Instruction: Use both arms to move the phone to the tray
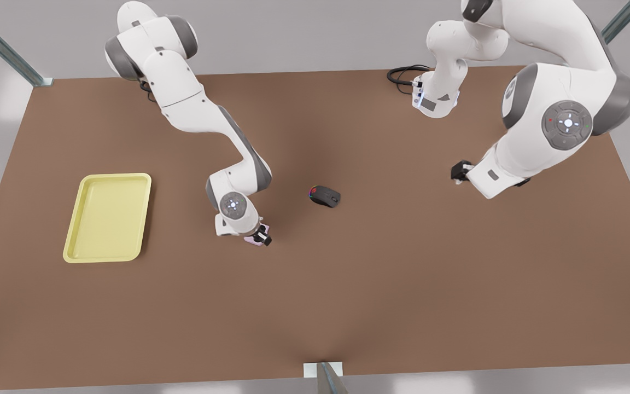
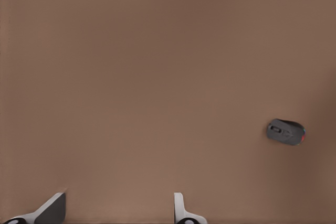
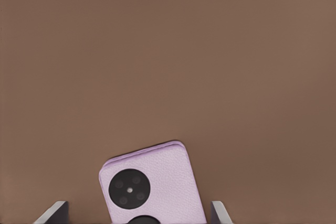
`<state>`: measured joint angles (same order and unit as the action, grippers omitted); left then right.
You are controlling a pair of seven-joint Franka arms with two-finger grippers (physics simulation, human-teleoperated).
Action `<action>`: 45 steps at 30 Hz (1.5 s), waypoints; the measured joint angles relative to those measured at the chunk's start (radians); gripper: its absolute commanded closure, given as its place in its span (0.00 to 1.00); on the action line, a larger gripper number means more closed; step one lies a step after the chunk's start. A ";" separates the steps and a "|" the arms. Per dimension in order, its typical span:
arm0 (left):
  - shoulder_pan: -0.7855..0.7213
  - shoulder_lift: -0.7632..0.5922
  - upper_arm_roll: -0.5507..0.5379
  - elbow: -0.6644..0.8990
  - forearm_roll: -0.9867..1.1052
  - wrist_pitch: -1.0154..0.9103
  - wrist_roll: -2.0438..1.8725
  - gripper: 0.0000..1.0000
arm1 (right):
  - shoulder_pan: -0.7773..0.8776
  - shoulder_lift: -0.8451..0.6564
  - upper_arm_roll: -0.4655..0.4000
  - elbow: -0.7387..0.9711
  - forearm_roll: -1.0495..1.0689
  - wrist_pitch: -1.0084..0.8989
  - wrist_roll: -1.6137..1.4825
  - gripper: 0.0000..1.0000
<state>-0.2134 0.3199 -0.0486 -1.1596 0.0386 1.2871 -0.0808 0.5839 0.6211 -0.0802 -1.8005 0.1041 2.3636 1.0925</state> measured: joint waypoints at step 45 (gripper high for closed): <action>0.008 0.041 0.033 0.001 -0.002 -0.001 -0.042 0.00 | 0.004 0.061 0.010 -0.012 -0.062 0.084 -0.131 0.00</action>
<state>-0.2059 0.3609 -0.0155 -1.1586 0.0365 1.2857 -0.1224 0.5875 0.6821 -0.0705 -1.8130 0.0421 2.4472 0.9618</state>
